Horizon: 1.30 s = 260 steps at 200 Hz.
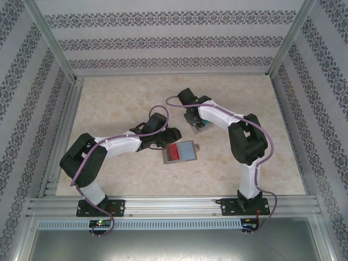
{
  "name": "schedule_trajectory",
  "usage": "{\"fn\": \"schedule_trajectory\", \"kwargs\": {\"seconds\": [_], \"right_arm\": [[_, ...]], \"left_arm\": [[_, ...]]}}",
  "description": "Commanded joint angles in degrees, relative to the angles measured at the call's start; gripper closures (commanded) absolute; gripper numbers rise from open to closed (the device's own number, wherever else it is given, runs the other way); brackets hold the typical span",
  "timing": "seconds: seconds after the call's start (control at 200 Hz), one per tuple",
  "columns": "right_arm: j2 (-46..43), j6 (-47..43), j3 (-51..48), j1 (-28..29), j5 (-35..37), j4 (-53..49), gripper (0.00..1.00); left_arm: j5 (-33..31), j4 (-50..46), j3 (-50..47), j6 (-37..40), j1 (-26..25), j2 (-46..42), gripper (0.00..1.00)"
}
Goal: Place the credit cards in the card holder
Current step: Pick up the credit card from the storage box.
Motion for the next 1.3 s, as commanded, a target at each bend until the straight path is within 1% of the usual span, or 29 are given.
{"fn": "schedule_trajectory", "kwargs": {"seconds": [0.0,0.07,0.125,0.19,0.23,0.285,0.335,0.41,0.46,0.51,0.644,0.699,0.814,0.874,0.959,1.109,1.179,1.244,1.294], "right_arm": [[-3.3,-0.1,-1.0,-0.2,0.0,-0.1,0.86],[-3.8,0.0,-0.8,-0.1,-0.3,-0.8,0.86],[-4.3,-0.1,-1.0,0.0,-0.4,-0.9,0.9],[-4.7,-0.1,-1.3,0.0,-0.6,-0.8,0.9],[-4.9,-0.1,-1.4,-0.1,-0.9,-0.7,0.92],[-4.9,0.1,-1.2,-0.1,-1.4,-1.2,0.93],[-5.1,0.3,-0.9,-0.1,-2.7,-1.6,0.98],[-5.8,1.3,0.0,0.0,-4.2,-3.2,0.97],[-7.2,2.0,-0.1,0.1,-5.4,-3.5,0.97],[-9.1,2.7,-0.9,0.0,-7.2,-2.9,0.99],[-15.5,7.4,-3.1,-0.8,-12.3,-2.1,1.0],[-18.6,10.0,-4.8,-1.6,-17.2,-0.6,1.0],[-23.6,18.9,-9.2,-5.8,-33.9,4.1,1.0],[-26.2,24.4,-12.9,-7.7,-40.2,8.6,1.0],[-29.5,32.4,-19.4,-10.2,-49.3,18.2,1.0],[-31.7,44.3,-26.9,-13.1,-58.6,30.3,1.0],[-31.6,48.3,-29.6,-13.5,-61.8,34.8,1.0],[-31.0,51.2,-31.1,-13.8,-64.0,37.7,1.0],[-30.5,53.0,-32.0,-13.8,-65.6,39.8,1.0]], "left_arm": [[0.4,1.3,0.6,-0.3,-0.2,0.7,0.49],[0.4,1.1,0.7,-0.2,-0.2,0.8,0.49],[0.5,1.0,0.7,0.0,-0.2,0.8,0.49],[0.6,1.0,0.8,0.0,-0.2,0.9,0.49],[0.5,0.9,0.6,0.0,-0.1,0.9,0.49],[0.6,1.1,0.6,-0.2,-0.1,1.0,0.49],[0.7,1.3,0.4,-0.3,-0.1,1.0,0.49],[0.8,1.4,0.4,-0.4,-0.1,0.8,0.49],[0.6,1.4,0.2,-0.3,-0.1,0.4,0.49],[0.3,1.5,0.1,-0.2,-0.1,-0.1,0.49],[-1.1,2.2,-1.1,0.1,0.3,-2.3,0.49],[-1.6,2.5,-1.5,0.1,0.6,-3.3,0.49],[-0.4,4.7,-2.6,-0.7,1.7,-4.5,0.48],[1.0,7.6,-3.5,-2.0,2.3,-4.8,0.48],[2.8,13.0,-5.4,-4.5,3.3,-5.5,0.46],[7.2,22.6,-7.0,-8.0,4.9,-5.6,0.4],[9.1,26.8,-7.3,-10.0,5.6,-5.1,0.38],[10.7,33.1,-7.8,-12.4,6.1,-4.3,0.35],[11.8,36.0,-7.4,-13.9,6.3,-3.3,0.34]]}}
